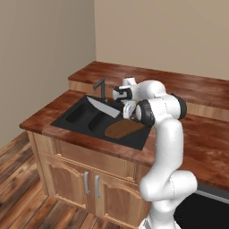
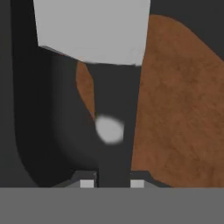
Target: Move the cutting board and knife to the sink. Then move spray from the cabinet to the counter.
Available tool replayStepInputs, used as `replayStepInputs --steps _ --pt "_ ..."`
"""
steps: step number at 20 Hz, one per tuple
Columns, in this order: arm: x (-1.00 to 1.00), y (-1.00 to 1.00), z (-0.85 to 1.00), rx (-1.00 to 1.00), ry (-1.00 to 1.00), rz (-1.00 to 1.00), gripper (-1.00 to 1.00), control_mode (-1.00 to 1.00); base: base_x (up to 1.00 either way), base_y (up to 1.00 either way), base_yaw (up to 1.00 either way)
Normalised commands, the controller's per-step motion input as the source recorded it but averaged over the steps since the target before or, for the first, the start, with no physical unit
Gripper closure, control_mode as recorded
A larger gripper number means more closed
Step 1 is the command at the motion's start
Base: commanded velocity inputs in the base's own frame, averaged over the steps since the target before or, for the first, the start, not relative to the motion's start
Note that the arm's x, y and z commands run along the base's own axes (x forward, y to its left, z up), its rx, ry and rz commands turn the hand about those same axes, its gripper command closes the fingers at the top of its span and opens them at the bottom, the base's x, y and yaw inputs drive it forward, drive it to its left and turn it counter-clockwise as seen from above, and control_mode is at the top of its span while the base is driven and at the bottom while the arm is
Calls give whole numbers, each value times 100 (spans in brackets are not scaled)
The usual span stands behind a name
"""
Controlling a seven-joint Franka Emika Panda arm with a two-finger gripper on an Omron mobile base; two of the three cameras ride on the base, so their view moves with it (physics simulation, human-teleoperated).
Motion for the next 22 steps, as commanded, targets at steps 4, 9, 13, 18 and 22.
replayStepInputs --steps 4,9,13,18,22 --pt "35 0 -49 4 0 0 100 -100 0 0 0" --pt "30 0 -47 4 0 0 100 -100 0 0 0" --pt "8 -3 -18 7 0 0 100 -100 0 0 0" --pt "0 -11 -5 2 0 0 100 -100 0 0 0" --pt "0 -12 -1 0 0 0 100 -100 0 0 0"
